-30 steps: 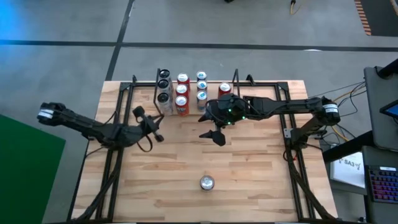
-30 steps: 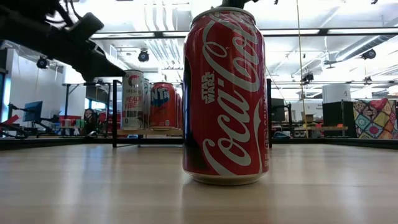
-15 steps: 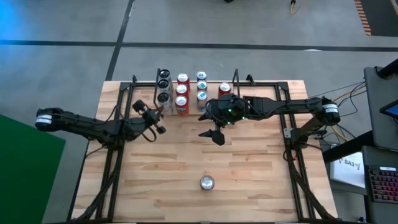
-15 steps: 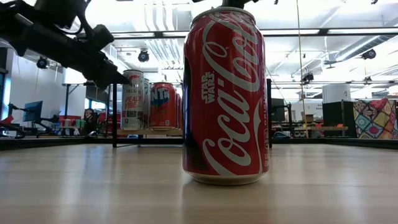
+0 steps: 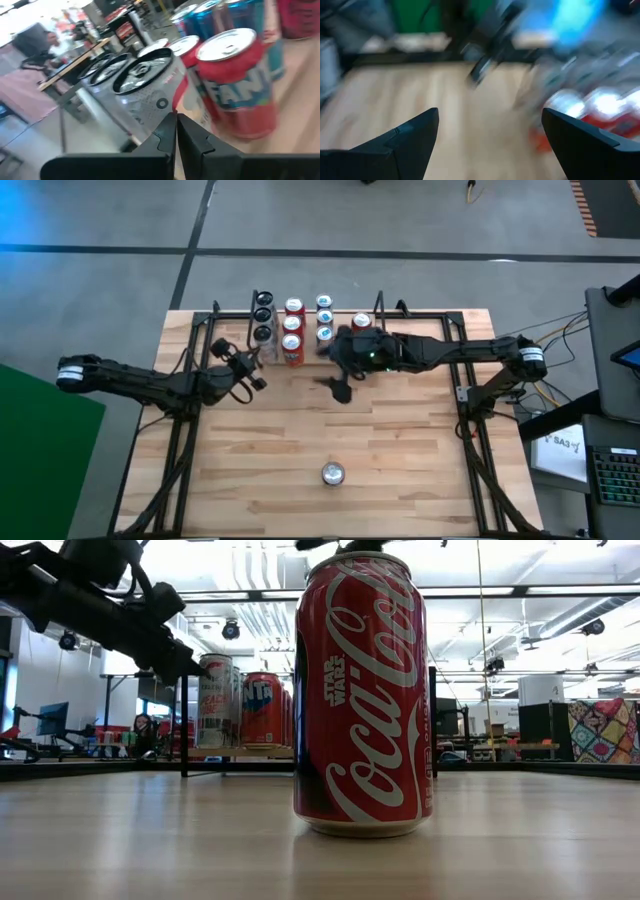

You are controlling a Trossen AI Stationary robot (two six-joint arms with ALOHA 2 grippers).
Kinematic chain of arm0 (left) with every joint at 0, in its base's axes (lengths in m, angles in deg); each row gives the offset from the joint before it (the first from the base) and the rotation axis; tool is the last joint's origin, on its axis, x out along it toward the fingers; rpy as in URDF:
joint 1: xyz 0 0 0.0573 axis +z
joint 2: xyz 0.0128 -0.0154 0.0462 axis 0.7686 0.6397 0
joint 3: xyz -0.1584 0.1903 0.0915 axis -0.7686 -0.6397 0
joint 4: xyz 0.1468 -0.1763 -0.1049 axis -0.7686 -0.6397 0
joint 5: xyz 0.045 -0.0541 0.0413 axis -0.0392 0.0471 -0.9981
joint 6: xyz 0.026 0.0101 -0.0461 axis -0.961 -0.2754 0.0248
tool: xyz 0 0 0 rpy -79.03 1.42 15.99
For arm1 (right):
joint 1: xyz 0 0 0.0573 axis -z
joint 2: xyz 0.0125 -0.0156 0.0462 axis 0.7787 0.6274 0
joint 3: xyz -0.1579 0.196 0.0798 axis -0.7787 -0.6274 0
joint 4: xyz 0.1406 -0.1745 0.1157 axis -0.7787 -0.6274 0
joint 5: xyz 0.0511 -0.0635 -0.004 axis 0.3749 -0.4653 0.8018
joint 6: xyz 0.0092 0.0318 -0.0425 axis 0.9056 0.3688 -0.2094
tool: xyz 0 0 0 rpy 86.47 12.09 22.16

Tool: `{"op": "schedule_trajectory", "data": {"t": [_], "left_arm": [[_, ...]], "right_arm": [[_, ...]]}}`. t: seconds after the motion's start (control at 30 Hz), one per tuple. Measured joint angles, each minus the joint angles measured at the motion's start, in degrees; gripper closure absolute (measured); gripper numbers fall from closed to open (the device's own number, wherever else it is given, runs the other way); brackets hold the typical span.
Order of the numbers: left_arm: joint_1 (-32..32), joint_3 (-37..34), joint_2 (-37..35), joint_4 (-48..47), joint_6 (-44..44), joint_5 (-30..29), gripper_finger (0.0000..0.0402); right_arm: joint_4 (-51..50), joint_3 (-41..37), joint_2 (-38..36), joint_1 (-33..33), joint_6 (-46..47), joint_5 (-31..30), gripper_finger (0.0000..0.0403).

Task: Place canned beverage on shelf
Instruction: Put the white soda can on the shelf aligned with the other white soda cans, then put the red soda on the shelf aligned with the other red soda cans

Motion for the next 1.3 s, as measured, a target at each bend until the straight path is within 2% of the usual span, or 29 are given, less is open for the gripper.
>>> {"op": "schedule_trajectory", "data": {"t": [0.1,0.2,0.3,0.5,0.63,0.67,0.73,0.93,1.1,1.3], "left_arm": [[0.0,0.0,-0.62,0.49,-0.47,-2.91,0.0402],[-0.21,0.02,-2.19,0.63,-1.33,-3.19,0.0402],[-1.45,0.02,-4.08,0.55,-1.69,-3.21,0.0402],[-7.9,0.03,-8.08,0.5,-4.92,-1.85,0.0402],[-13.86,0.04,-10.25,1.18,-8.21,4.58,0.0402],[-15.43,0.04,-10.7,1.86,-8.89,5.7,0.0402],[-18.16,0.04,-11.32,4.55,-10.36,6.25,0.0401],[-23.12,0.11,-11.96,12.23,-13.03,6.26,0.0401],[-24.54,0.11,-11.92,14.01,-12.9,6.26,0.0401],[-24.74,0.11,-11.29,13.92,-6.84,6.28,0.0401]], "right_arm": [[7.75,0.84,0.0,0.89,-3.97,-8.81,0.006],[12.65,1.88,-0.02,3.07,-4.59,-17.0,0.006],[11.41,2.98,-0.11,5.43,-1.74,-16.5,0.006],[9.3,3.56,-1.94,5.01,10.23,1.28,0.006],[9.26,3.61,-1.53,4.02,23.23,21.29,0.006],[9.22,3.63,-1.07,3.39,26.96,24.45,0.006],[8.19,3.62,-0.1,1.58,33.42,26.02,0.006],[1.64,4.56,2.37,-3.89,42.38,20.84,0.006],[-11.96,8.89,4.25,-10.09,46.43,9.31,0.006],[-25.28,16.0,8.03,-16.01,52.95,1.06,0.006]]}}
